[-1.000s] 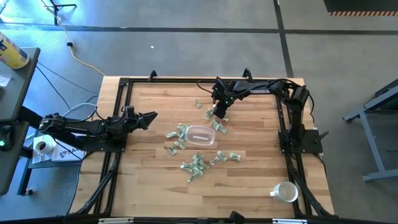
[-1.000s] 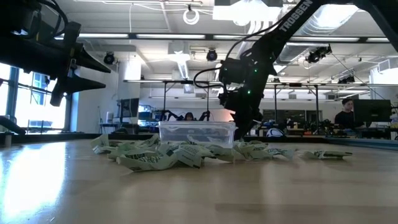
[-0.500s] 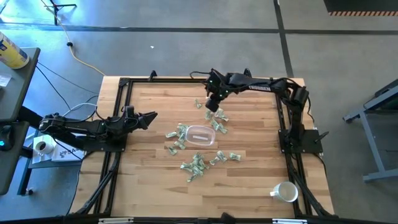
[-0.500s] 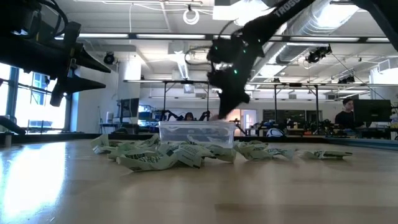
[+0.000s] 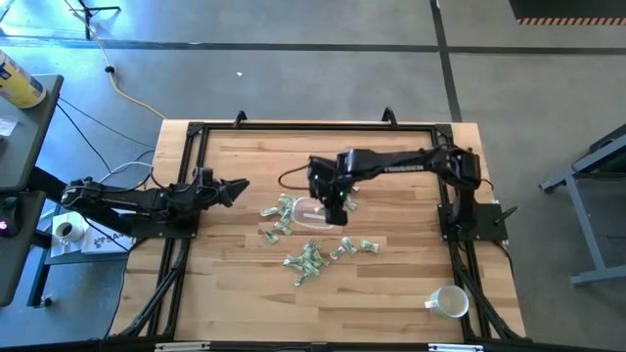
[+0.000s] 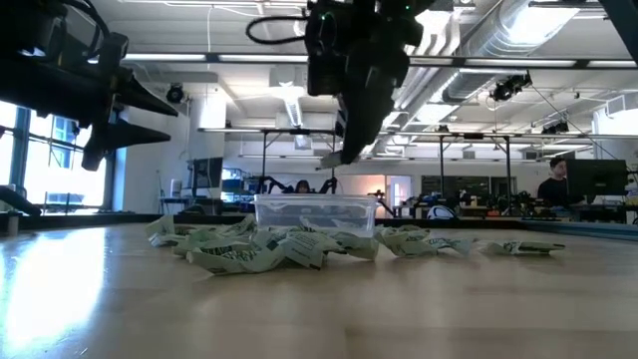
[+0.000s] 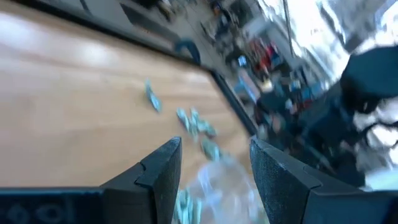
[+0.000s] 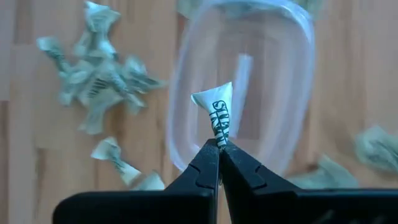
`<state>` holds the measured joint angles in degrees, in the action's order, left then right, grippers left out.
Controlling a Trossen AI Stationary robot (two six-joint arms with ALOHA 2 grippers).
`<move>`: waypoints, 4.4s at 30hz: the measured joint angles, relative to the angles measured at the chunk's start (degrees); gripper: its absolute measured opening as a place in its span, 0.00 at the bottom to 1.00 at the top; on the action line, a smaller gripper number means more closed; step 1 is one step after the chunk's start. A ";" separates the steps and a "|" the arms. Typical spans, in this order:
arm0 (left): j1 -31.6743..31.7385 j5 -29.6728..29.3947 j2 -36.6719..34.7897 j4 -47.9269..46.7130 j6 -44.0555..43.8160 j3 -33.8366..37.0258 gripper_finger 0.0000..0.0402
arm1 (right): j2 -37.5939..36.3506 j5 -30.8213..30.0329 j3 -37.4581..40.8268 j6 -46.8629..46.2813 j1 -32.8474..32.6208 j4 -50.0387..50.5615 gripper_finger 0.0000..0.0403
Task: Pick and place Stevia / Truvia into bins
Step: Put the stevia packet into the transparent container
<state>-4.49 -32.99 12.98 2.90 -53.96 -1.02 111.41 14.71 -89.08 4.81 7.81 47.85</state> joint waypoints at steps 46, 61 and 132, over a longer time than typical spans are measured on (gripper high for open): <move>5.39 16.03 70.88 -15.47 25.67 -31.78 0.46 | -31.92 -26.02 37.37 -7.31 3.13 -12.40 0.72; 13.11 33.63 70.02 -16.36 31.78 -44.73 0.10 | -39.94 -25.70 46.88 -12.62 3.13 -18.58 0.72; 18.09 32.39 36.40 -22.73 9.49 -23.64 0.50 | 23.62 -19.73 -23.15 -8.15 16.19 -4.45 0.67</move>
<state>13.60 -0.60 49.37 -19.83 -44.47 -24.66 135.02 -5.03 -112.23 -3.34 24.00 43.40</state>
